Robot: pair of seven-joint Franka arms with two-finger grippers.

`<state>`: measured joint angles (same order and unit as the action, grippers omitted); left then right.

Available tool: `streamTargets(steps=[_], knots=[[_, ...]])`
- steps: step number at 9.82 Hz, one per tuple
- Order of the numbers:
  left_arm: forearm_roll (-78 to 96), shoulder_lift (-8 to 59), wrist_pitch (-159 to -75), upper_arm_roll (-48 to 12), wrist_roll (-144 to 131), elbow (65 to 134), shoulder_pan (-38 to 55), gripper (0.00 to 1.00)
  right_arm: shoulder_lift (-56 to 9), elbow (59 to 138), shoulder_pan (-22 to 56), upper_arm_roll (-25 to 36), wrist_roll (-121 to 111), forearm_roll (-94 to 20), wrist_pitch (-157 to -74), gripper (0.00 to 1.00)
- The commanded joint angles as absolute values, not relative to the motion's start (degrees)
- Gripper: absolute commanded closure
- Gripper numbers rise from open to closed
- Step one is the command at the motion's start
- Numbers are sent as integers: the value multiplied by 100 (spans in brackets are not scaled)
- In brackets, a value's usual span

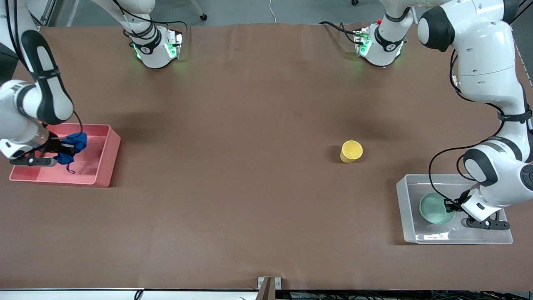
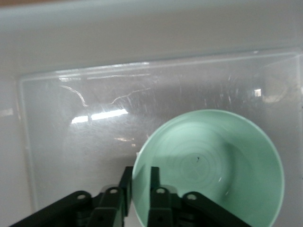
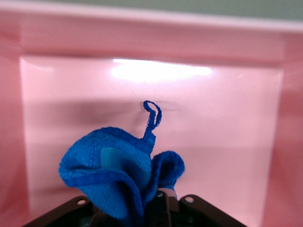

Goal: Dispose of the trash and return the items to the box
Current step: 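Drop the blue cloth into the pink bin while the left gripper places the bowl, then reach the left gripper to the yellow cup and grasp it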

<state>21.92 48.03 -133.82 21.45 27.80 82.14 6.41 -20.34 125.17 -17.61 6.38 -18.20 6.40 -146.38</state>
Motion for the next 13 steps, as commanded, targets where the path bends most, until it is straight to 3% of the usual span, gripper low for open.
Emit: streamTargets(steps=[1, 4, 7, 10, 13], knots=[[2241, 4074, -13002, 2127, 2874, 8436, 624, 0, -2030, 12551, -1881, 501, -1828, 738, -14730, 0], [1648, 2327, -12428, 1629, 2377, 9644, 642, 0, -1795, 12236, -1732, 466, -1758, 695, -14268, 0], [660, 1014, -12437, 740, 1267, 11192, 598, 0, -890, 11341, -830, 475, -251, 659, -12223, 0], [659, 598, -12507, -24, 1082, 12294, 598, 0, -362, 10673, 34, 466, 1053, 633, -11026, 0], [659, 965, -13488, -648, 826, 12910, 606, 2, 148, 9628, -52, 527, 1037, -52, -9471, 0]])
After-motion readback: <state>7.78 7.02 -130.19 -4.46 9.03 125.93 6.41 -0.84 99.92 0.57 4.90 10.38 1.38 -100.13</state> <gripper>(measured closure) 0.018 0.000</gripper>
